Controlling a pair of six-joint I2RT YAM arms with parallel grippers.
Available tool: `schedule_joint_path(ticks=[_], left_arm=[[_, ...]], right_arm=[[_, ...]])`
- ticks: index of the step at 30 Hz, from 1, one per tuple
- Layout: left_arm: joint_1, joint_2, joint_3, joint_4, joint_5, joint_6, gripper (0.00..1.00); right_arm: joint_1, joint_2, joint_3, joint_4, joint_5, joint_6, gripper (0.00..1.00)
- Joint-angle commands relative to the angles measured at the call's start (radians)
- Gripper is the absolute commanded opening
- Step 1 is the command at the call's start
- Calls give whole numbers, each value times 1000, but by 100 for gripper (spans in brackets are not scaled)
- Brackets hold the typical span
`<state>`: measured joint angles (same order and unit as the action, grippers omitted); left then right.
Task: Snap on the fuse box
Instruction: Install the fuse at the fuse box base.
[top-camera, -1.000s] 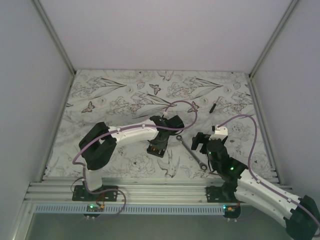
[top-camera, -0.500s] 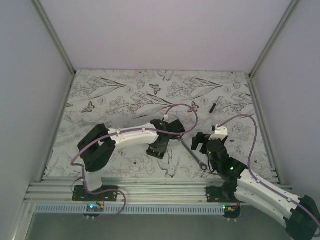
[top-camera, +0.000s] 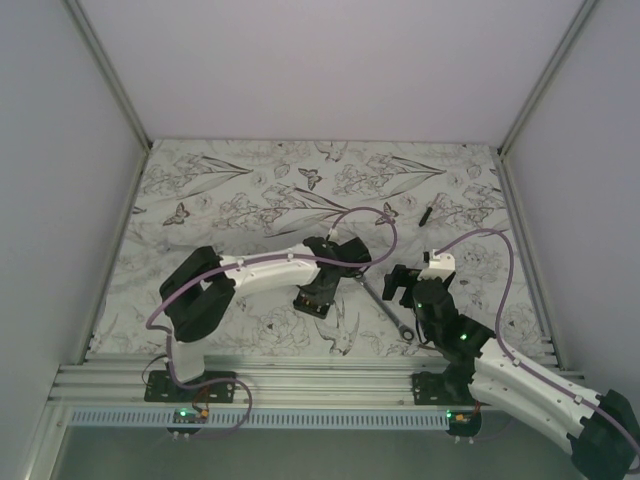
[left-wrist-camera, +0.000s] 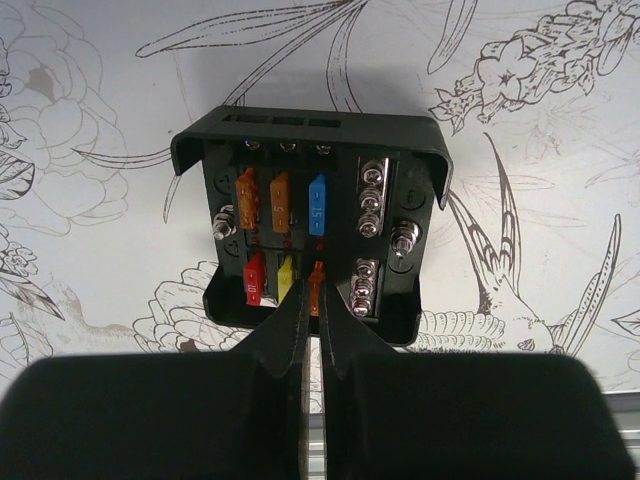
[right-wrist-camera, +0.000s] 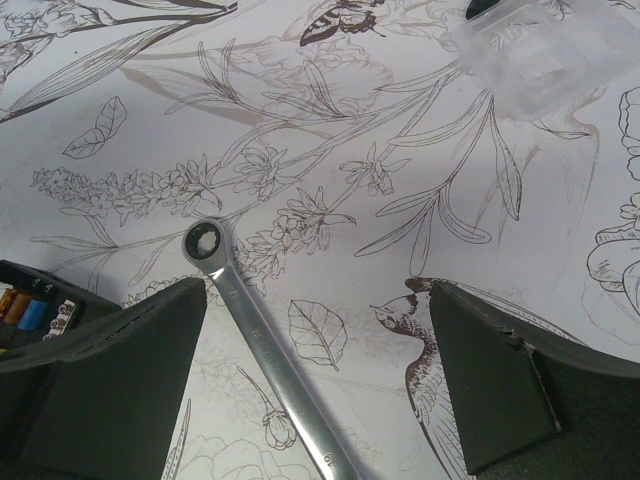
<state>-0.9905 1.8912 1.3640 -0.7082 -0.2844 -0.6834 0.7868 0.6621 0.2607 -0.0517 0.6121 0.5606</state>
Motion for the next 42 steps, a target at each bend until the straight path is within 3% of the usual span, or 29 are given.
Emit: schedule_joint_path(ticks=[1,22,35,42], left_arm=[[24,48,-34,-28,21,-6,0],[22,48,-168,17,59,-77,0],[78,137,-71,21,78,-19,0],[78,169,-121,29,120,-89,0]], right_arm=[[-7,-3,-3,33,17,-1,100],[-9,6,-3,44,10,-8,100],[-11,12,-3,47,9,-11,100],[-11,11,-6,51,8,-13,100]])
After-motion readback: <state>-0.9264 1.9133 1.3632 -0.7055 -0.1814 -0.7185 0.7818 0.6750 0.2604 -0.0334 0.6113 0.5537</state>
